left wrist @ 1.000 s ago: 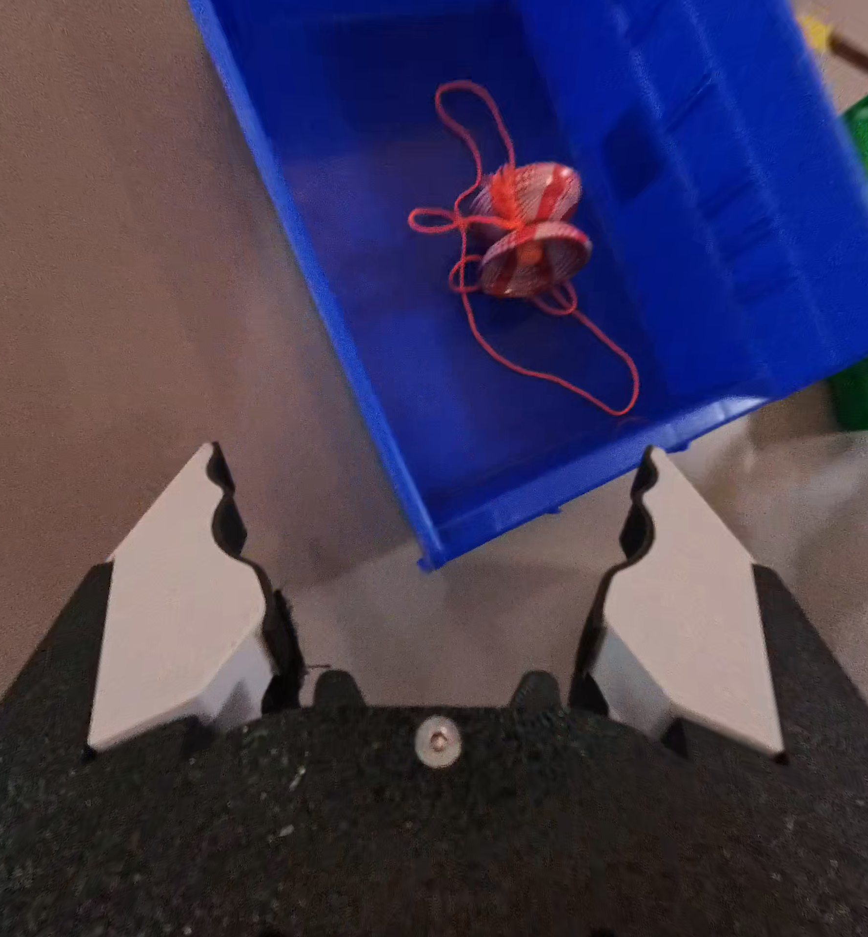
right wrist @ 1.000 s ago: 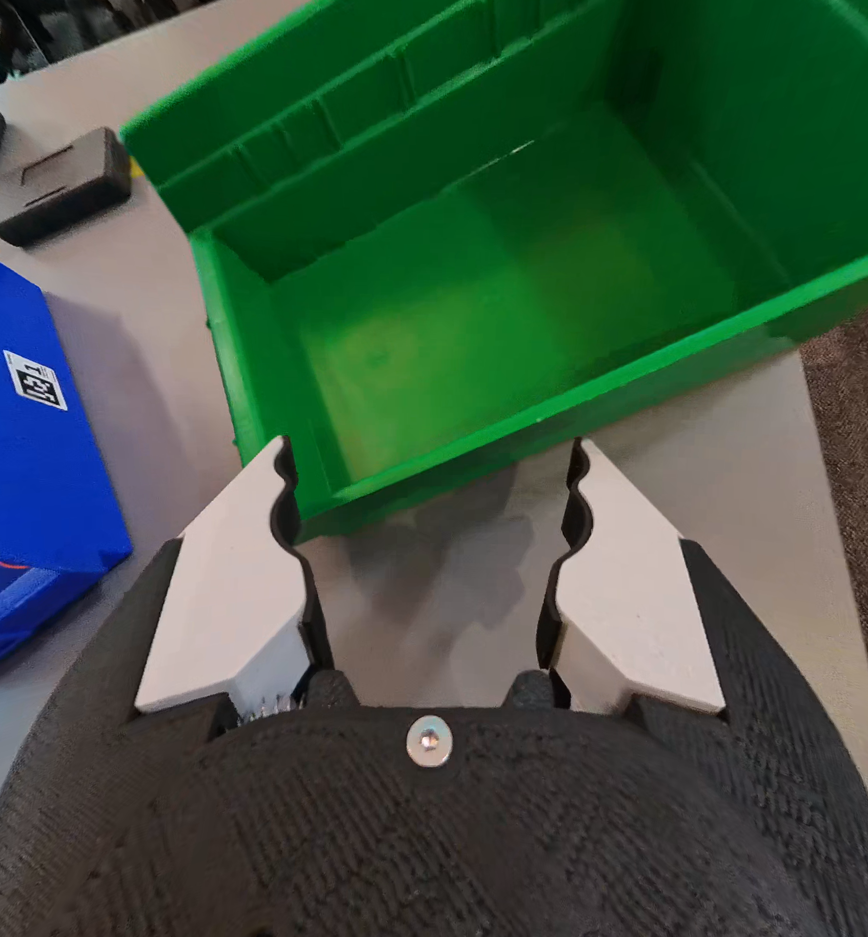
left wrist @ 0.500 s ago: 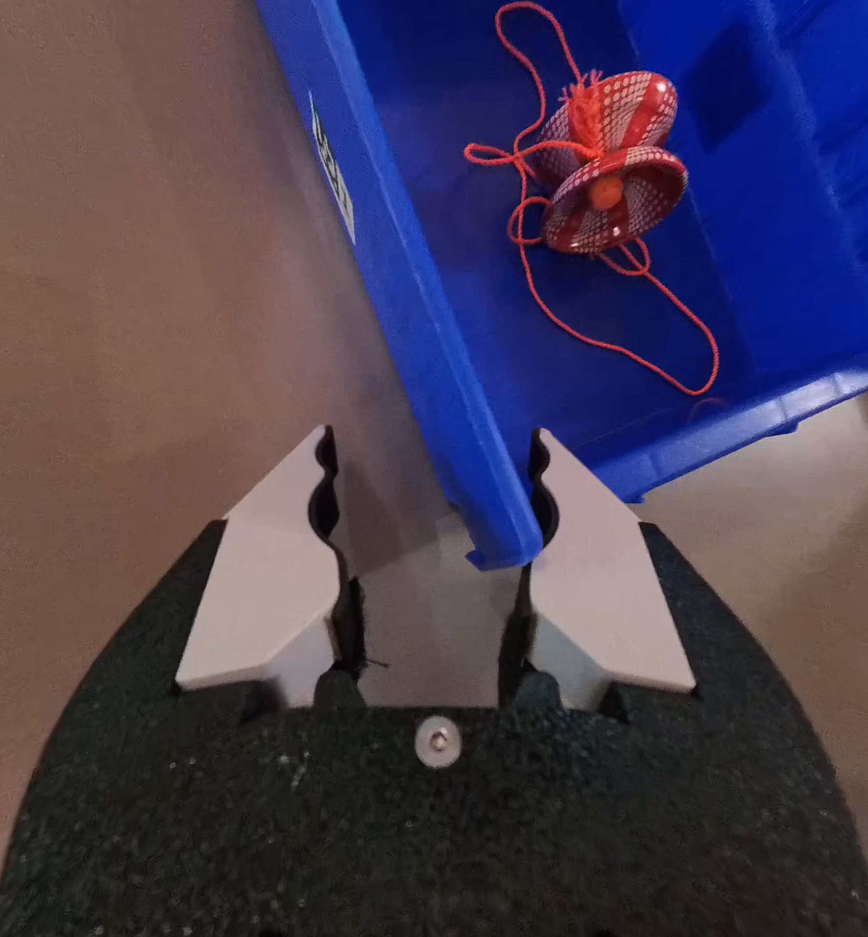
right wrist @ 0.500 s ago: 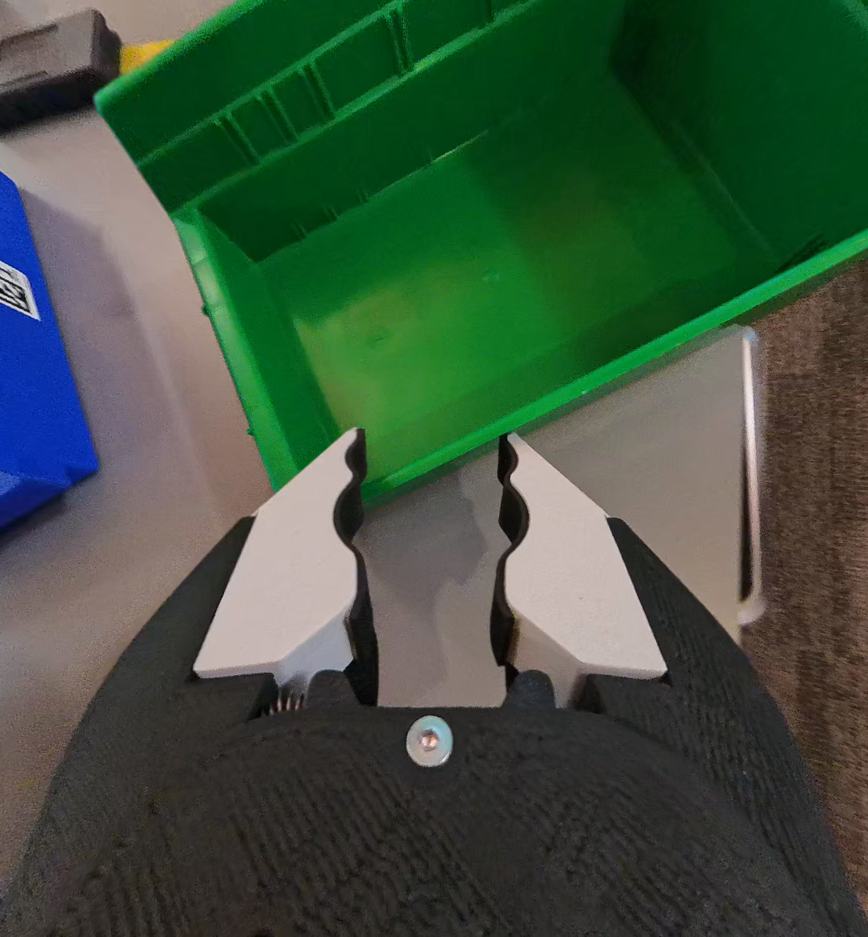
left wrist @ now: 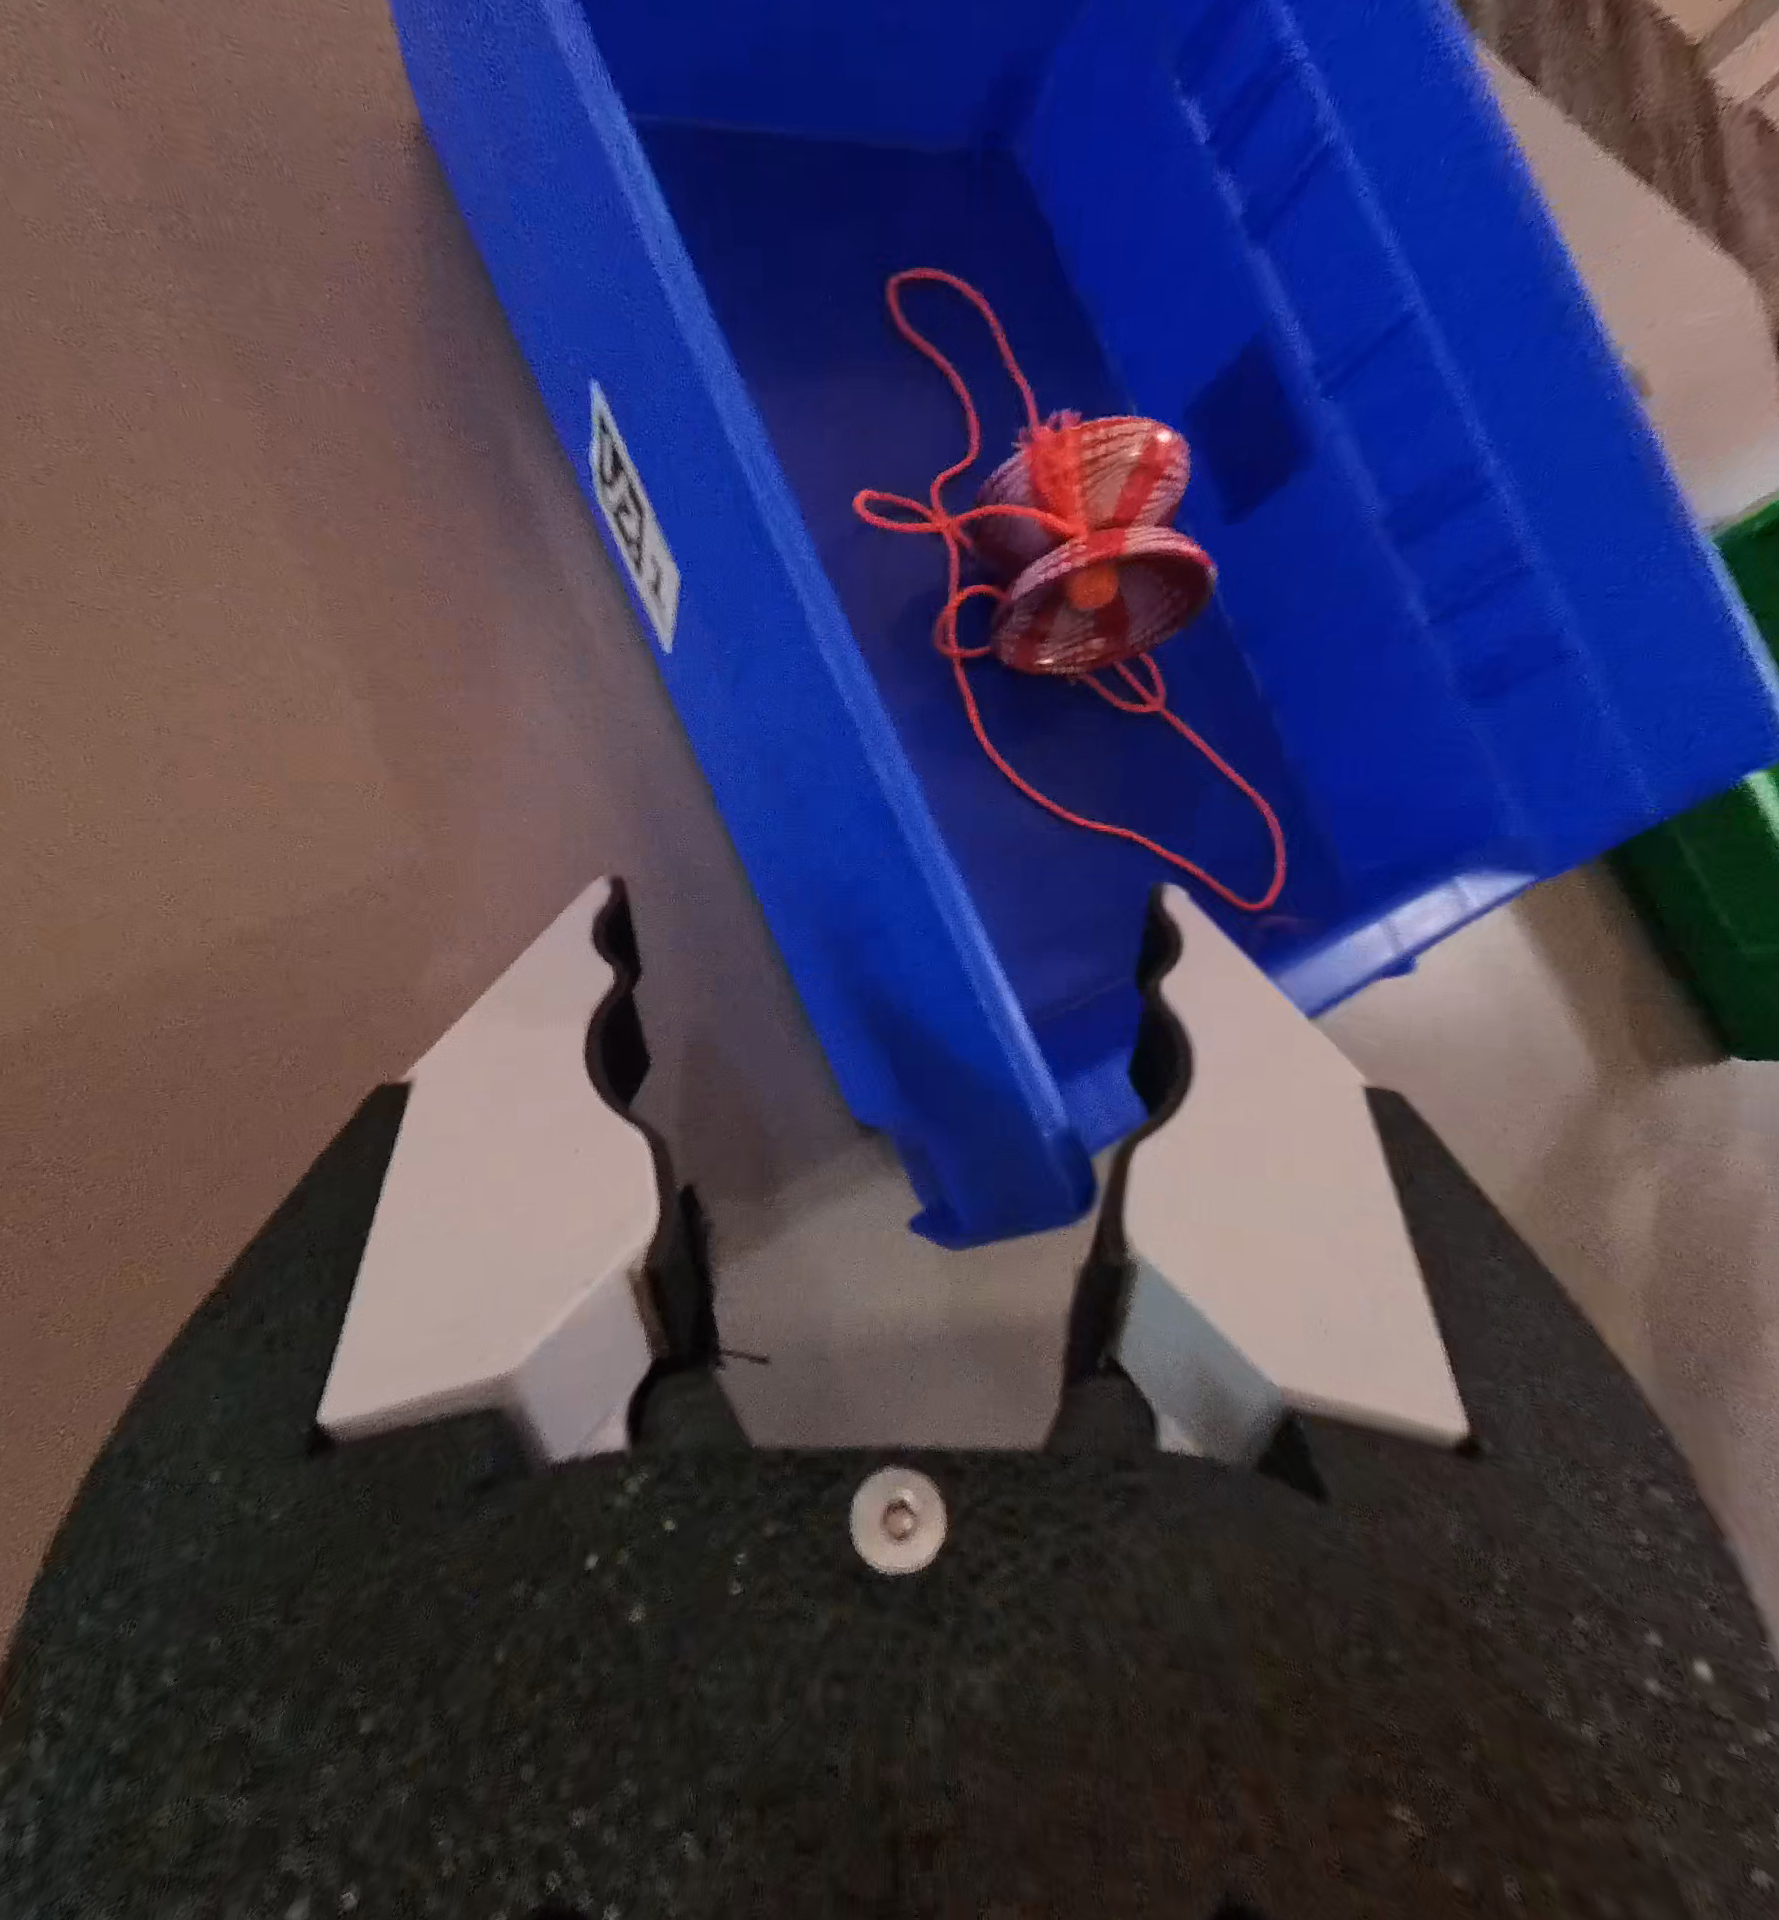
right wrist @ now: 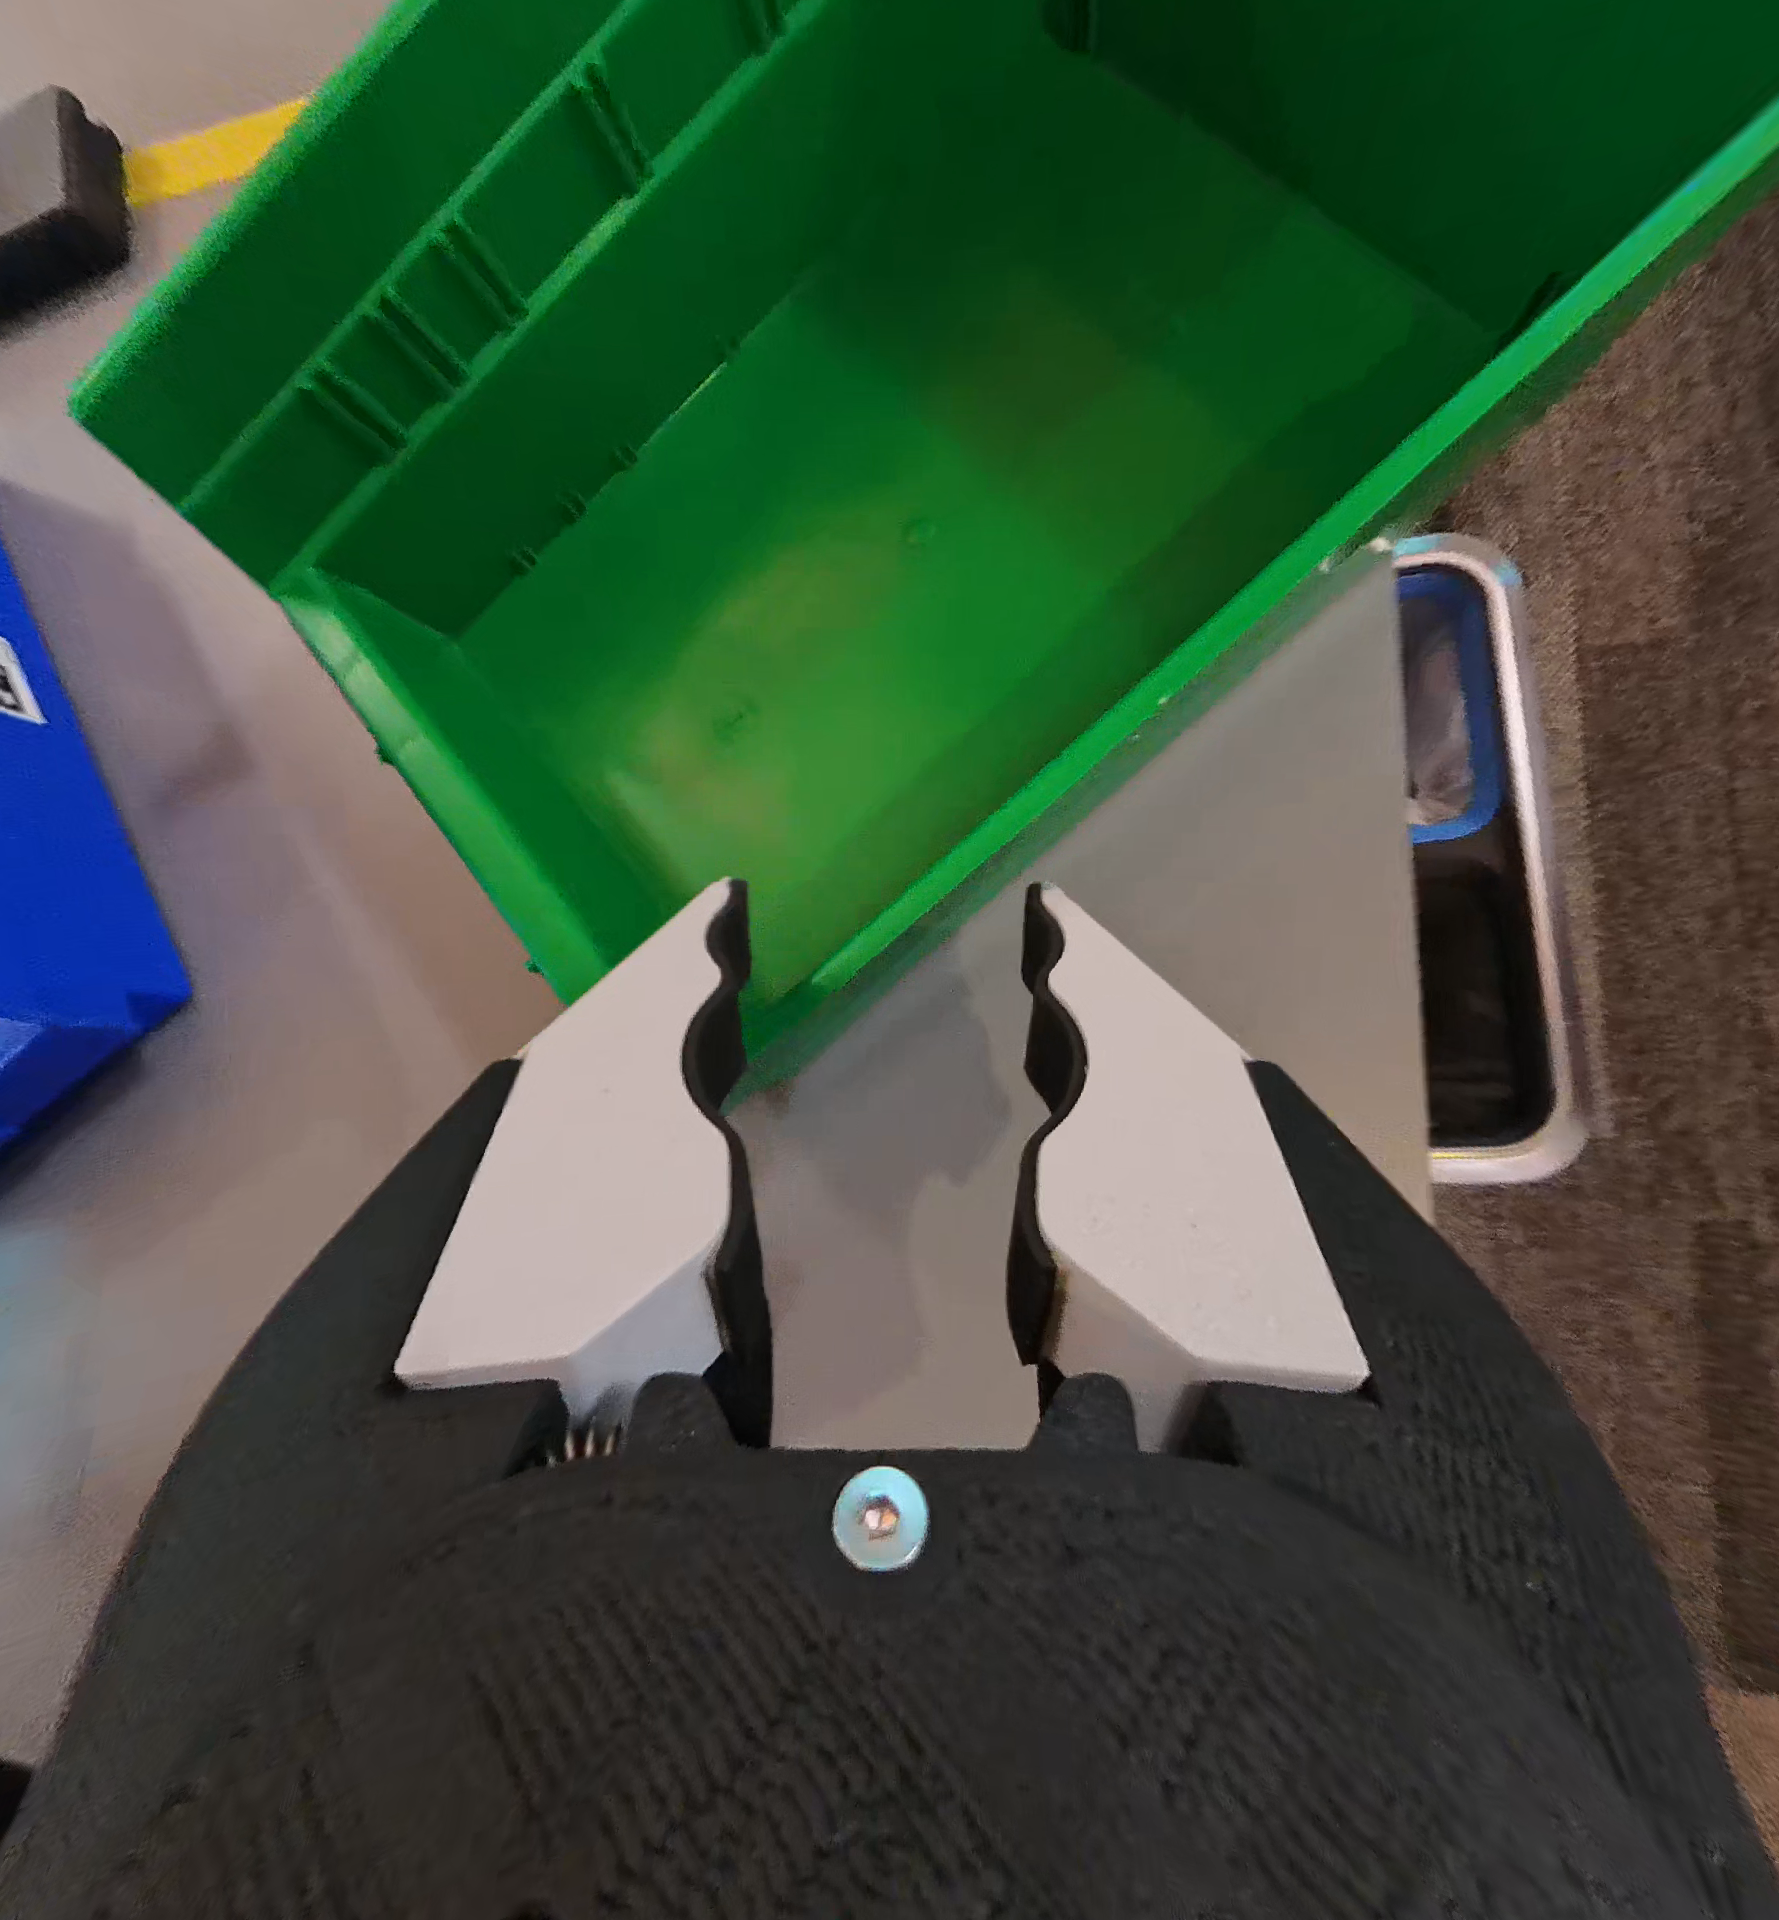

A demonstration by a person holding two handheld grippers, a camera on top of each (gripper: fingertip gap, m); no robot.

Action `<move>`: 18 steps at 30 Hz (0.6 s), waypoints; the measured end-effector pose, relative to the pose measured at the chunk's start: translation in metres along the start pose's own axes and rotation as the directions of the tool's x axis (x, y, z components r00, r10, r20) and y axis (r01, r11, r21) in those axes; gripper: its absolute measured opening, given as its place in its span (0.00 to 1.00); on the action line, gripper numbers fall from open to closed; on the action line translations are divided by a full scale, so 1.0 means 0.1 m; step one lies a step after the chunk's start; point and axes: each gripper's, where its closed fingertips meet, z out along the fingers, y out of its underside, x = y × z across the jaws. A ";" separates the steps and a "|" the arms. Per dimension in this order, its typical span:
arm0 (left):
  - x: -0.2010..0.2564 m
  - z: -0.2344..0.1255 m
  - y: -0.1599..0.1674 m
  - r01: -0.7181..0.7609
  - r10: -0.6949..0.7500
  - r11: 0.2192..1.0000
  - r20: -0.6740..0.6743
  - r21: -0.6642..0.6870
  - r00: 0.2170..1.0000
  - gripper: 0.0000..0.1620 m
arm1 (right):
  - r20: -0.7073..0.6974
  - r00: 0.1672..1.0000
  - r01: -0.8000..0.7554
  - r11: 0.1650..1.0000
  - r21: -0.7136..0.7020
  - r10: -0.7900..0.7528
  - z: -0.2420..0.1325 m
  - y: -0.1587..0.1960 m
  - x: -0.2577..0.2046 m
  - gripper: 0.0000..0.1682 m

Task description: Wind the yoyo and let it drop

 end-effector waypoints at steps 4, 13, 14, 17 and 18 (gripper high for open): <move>-0.11 -0.03 -0.03 -0.064 0.064 0.998 0.012 -0.022 0.998 0.36 | 0.033 0.999 0.033 0.999 0.015 -0.033 0.04 -0.03 -0.11 0.25; -1.11 -0.27 -0.36 -0.091 0.098 0.995 0.255 -0.039 0.962 0.02 | 0.082 0.950 0.310 0.945 -0.107 -0.302 -0.04 0.05 0.02 0.14; -1.19 -0.29 -0.40 -0.076 0.085 0.996 0.257 -0.045 0.963 0.04 | 0.091 0.939 0.341 0.931 -0.133 -0.331 -0.06 0.06 0.06 0.12; -1.39 -0.36 -0.46 -0.060 0.076 0.996 0.277 -0.065 0.958 0.05 | 0.122 0.930 0.365 0.905 -0.219 -0.346 -0.09 0.08 0.20 0.07; -1.45 -0.44 -0.50 -0.094 0.107 0.994 0.305 -0.056 0.946 0.09 | 0.114 0.936 0.352 0.905 -0.237 -0.334 -0.11 0.07 0.24 0.06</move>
